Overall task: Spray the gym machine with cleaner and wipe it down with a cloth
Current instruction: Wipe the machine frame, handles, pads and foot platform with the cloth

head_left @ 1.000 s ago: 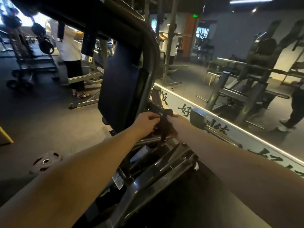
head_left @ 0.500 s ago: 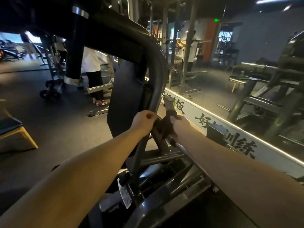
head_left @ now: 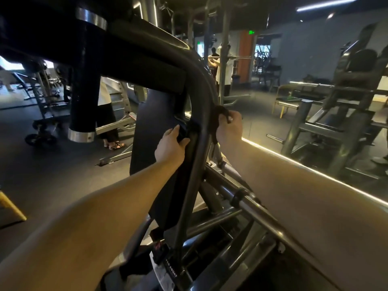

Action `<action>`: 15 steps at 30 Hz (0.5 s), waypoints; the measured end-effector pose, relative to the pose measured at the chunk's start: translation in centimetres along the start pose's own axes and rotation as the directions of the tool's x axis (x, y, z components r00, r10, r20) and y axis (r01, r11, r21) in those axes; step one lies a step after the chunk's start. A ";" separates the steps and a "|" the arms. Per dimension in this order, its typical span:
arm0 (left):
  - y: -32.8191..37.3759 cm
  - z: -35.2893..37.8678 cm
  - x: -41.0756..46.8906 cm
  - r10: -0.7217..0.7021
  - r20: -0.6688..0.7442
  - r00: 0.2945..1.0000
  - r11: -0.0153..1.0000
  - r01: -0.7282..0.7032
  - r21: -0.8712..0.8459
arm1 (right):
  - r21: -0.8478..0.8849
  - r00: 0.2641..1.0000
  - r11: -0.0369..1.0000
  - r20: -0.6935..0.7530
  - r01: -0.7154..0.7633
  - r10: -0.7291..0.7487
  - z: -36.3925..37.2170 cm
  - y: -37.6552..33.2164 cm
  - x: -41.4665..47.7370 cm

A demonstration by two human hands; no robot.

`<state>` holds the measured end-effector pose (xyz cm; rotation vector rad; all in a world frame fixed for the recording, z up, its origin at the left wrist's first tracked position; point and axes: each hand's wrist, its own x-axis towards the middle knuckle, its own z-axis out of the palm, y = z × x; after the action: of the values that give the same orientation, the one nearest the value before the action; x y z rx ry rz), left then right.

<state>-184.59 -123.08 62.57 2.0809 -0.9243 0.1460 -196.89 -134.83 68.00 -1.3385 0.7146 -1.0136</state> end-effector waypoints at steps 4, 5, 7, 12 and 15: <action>-0.8 0.2 0.1 0.032 -0.038 0.999 0.998 -0.031 0.050 | -0.079 0.995 0.992 0.024 0.098 -0.097 1.8 0.7 1.3; -1.0 0.3 0.3 0.036 -0.026 0.999 0.998 -0.035 0.049 | -0.088 0.992 0.988 0.012 0.128 -0.127 1.9 1.2 1.5; -1.4 0.2 0.5 0.034 -0.007 0.999 0.999 -0.034 0.032 | -0.096 0.986 0.981 -0.004 0.167 -0.168 2.2 2.5 1.6; -1.9 0.7 0.9 0.010 -0.026 1.000 1.000 -0.011 -0.015 | -0.122 0.989 0.982 -0.005 0.146 -0.148 2.5 7.4 0.0; -1.9 0.8 0.9 0.003 -0.048 0.999 1.000 -0.003 -0.012 | -0.138 0.998 0.989 0.024 0.063 -0.060 2.7 11.4 -2.4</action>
<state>-182.87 -123.47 61.14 2.0559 -0.8970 0.1903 -193.51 -132.17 56.84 -1.4964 0.7437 -1.0131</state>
